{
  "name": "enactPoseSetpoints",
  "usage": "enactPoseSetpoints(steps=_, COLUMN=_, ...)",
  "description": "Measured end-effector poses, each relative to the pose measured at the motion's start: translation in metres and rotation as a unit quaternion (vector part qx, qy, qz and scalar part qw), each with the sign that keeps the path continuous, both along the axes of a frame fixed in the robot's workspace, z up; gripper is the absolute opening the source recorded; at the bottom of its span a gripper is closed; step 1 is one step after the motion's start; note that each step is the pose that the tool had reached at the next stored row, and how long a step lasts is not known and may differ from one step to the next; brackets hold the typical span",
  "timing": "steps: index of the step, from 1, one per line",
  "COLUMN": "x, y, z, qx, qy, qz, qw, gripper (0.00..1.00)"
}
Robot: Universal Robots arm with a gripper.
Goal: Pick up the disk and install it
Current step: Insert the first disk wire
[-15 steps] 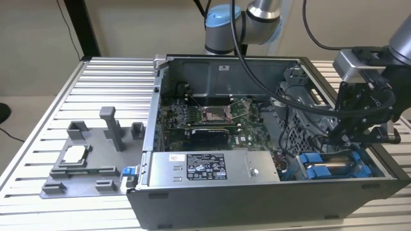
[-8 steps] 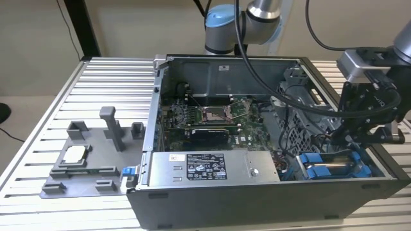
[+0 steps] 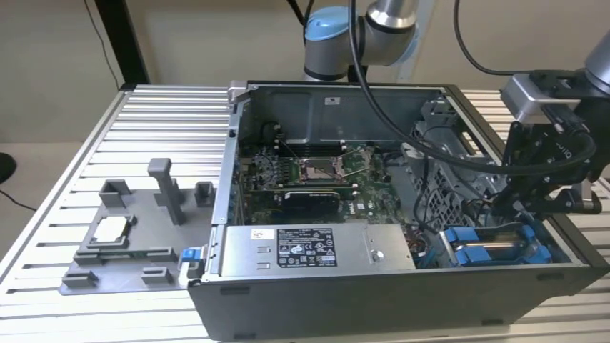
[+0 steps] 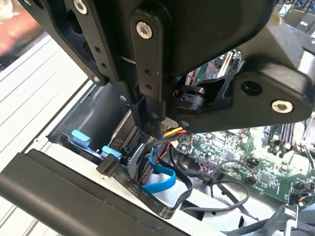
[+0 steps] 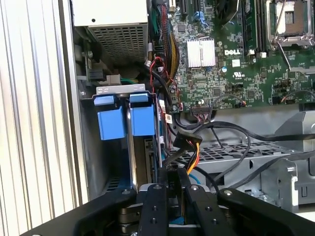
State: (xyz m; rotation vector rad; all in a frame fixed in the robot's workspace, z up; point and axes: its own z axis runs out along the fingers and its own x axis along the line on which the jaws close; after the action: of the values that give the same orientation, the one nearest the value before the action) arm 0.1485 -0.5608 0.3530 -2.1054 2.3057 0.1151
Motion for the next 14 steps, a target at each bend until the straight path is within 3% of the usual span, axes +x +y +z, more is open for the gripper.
enactPoseSetpoints(steps=8, x=0.0045, y=-0.0017, z=-0.0010, qx=-0.0001, qy=0.0002, qz=-0.001, qw=1.00000, gripper=0.00)
enactPoseSetpoints(steps=12, x=0.0080, y=-0.0065, z=-0.0010, qx=-0.0004, qy=0.0037, qz=-0.001, qw=0.99999, gripper=0.00)
enactPoseSetpoints(steps=14, x=0.0078, y=-0.0067, z=-0.0010, qx=-0.0005, qy=0.0039, qz=-0.001, qw=0.99999, gripper=0.00)
